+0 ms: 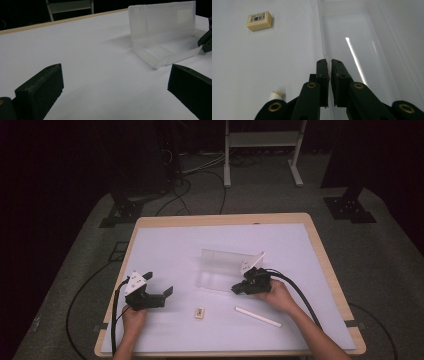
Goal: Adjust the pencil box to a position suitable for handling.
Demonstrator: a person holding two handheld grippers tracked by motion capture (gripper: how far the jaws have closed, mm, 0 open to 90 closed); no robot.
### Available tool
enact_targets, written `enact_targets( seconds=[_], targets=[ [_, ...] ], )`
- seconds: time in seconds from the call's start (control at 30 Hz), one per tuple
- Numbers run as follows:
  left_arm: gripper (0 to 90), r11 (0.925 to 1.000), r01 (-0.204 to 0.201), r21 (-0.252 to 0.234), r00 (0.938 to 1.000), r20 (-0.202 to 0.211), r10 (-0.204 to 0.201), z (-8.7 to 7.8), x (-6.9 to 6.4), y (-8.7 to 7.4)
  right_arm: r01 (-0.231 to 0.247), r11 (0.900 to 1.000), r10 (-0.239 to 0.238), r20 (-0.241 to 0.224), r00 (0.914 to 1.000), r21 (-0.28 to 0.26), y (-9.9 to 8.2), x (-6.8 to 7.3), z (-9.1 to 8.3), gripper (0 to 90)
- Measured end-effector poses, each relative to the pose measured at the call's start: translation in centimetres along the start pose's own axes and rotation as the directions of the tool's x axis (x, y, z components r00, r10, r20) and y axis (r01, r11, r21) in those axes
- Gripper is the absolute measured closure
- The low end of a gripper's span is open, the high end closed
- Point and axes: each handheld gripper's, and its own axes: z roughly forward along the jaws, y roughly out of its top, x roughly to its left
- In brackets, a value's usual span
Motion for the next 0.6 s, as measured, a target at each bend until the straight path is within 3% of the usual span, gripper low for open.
enact_targets(
  seconds=[0.03, 0.23, 0.6],
  targets=[
    [0.0, 1.0, 0.0, 0.0, 1.0, 0.0, 0.0, 0.0, 0.0, 0.0, -0.009, 1.0, 0.009, 0.0, 1.0, -0.003, 0.0, 0.0, -0.1, 77.0],
    [0.0, 1.0, 0.0, 0.0, 1.0, 0.0, 0.0, 0.0, 0.0, 0.0, -0.01, 0.9982, 0.012, 0.026, 0.9996, -0.06, 0.2, 0.4, -1.6, 66.7],
    [0.0, 1.0, -0.002, 0.001, 1.0, -0.002, 0.002, 0.0, 0.0, 0.0, -0.019, 0.9941, 0.027, 0.074, 0.9969, -0.107, -0.7, 1.1, -4.9, 59.4]
  ],
)
